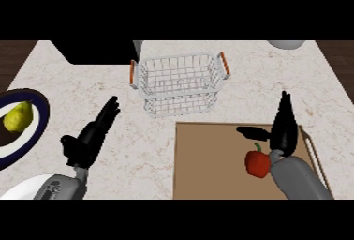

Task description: Pick the bell pepper from the tray and place it in the tiered basket

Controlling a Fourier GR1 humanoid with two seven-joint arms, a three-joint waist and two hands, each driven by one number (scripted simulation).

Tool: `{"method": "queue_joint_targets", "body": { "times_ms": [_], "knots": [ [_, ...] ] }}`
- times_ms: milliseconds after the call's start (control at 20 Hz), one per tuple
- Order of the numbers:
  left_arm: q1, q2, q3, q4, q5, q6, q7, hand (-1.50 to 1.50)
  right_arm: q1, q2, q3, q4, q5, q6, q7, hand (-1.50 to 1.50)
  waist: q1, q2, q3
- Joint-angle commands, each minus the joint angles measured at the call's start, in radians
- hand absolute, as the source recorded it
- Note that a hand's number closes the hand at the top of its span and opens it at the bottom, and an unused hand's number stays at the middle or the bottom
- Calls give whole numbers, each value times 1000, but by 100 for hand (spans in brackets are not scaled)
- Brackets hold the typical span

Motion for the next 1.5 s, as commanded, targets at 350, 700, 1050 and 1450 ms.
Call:
{"method": "queue_joint_targets", "body": {
  "times_ms": [350, 700, 1050, 1450],
  "knots": [
    [0, -14, -9, 2, -5, 8, 17, 0, -155, -93, 182, -64, 105, 574, 612, -150, 2, -15, 3],
    [42, -10, 5, 4, 8, -9, -14, 0, -277, -17, 214, -241, 123, 796, 994, -150, -13, -10, 11],
    [14, -4, 24, -5, 7, -1, 0, 0, -252, 5, 156, -184, 227, 878, 998, -150, -29, -6, 11],
    [9, 25, 54, -13, 24, -32, 4, 0, -133, 100, 51, -215, 322, 883, 999, -150, -22, 1, 15]
  ]
}}
